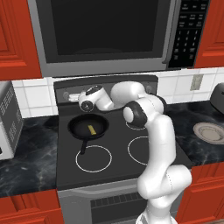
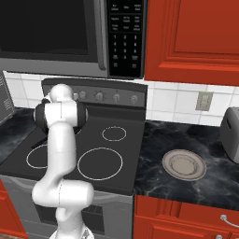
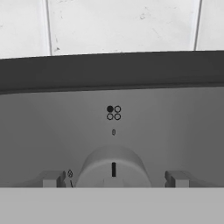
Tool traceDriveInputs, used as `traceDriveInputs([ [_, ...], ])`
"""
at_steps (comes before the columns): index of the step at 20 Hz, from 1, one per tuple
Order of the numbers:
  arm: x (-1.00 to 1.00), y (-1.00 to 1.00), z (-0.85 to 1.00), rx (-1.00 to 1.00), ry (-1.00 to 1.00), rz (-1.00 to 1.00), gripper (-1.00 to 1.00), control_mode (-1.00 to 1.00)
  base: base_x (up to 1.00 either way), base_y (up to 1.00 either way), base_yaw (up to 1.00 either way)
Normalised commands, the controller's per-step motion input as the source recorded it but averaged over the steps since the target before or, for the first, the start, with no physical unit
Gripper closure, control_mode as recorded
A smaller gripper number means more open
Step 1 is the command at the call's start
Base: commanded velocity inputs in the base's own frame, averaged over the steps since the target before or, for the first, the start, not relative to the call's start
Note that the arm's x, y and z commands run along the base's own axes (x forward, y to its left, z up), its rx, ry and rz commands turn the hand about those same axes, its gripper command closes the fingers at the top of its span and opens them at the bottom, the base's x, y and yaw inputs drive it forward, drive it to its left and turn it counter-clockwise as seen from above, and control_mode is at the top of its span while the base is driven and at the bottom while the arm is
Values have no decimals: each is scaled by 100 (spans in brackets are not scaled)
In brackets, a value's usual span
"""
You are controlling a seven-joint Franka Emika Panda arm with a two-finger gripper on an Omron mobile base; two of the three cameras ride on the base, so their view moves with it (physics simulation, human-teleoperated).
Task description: Pick up the butter stick and place it in the pan. Then turn on the burner for the pan.
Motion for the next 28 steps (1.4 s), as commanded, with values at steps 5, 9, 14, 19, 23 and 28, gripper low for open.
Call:
traceDriveInputs([
  [5,0,0,0,0,0,0,100,-100,0,0,0],
  [9,0,0,0,0,0,0,100,-100,0,0,0],
  [14,0,0,0,0,0,0,100,-100,0,0,0],
  [19,0,0,0,0,0,0,100,-100,0,0,0],
  [23,0,0,0,-2,0,0,100,-100,0,0,0],
  [28,0,-1,0,-3,0,0,100,-100,0,0,0],
])
